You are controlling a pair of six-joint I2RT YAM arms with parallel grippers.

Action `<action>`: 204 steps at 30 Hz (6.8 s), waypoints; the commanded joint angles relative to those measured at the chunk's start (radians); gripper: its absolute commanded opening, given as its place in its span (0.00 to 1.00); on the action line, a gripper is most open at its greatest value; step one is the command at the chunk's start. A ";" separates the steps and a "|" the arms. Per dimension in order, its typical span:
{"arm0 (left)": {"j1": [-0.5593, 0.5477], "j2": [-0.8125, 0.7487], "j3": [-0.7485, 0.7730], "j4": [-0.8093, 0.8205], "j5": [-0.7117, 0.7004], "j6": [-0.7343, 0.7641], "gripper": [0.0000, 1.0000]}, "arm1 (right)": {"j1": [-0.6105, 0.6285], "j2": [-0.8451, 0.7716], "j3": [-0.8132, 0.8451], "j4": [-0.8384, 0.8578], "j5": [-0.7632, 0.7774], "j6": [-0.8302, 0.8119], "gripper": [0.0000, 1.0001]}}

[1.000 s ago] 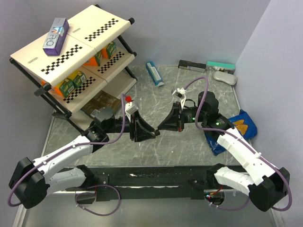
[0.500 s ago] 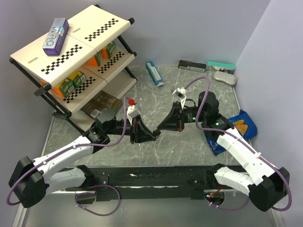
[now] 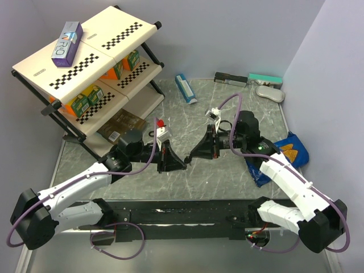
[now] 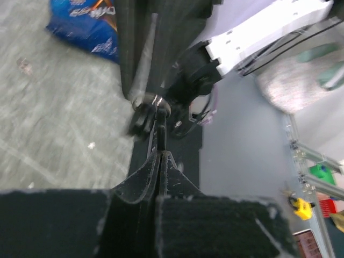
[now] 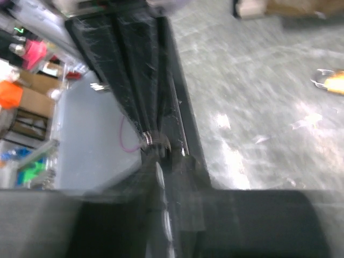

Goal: Unlock with the key

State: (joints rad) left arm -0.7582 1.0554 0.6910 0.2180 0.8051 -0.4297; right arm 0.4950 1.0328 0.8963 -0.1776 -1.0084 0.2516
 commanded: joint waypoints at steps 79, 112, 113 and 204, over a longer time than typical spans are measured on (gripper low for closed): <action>-0.001 -0.040 0.079 -0.430 -0.064 0.141 0.01 | 0.287 0.171 0.078 -0.188 0.122 -0.244 0.40; 0.095 -0.173 -0.067 -0.155 -0.148 -0.089 0.73 | 0.217 0.010 -0.217 0.472 0.240 0.167 0.00; 0.097 -0.179 -0.086 -0.116 -0.159 -0.107 0.73 | 0.215 0.006 -0.227 0.495 0.244 0.178 0.00; 0.106 -0.021 0.048 -0.516 0.178 0.241 0.01 | 0.326 0.118 -0.163 0.351 0.199 0.005 0.64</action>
State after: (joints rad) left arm -0.6521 1.0424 0.7059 -0.3149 0.8879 -0.2321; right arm 0.7963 1.1172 0.6701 0.1406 -0.7769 0.2905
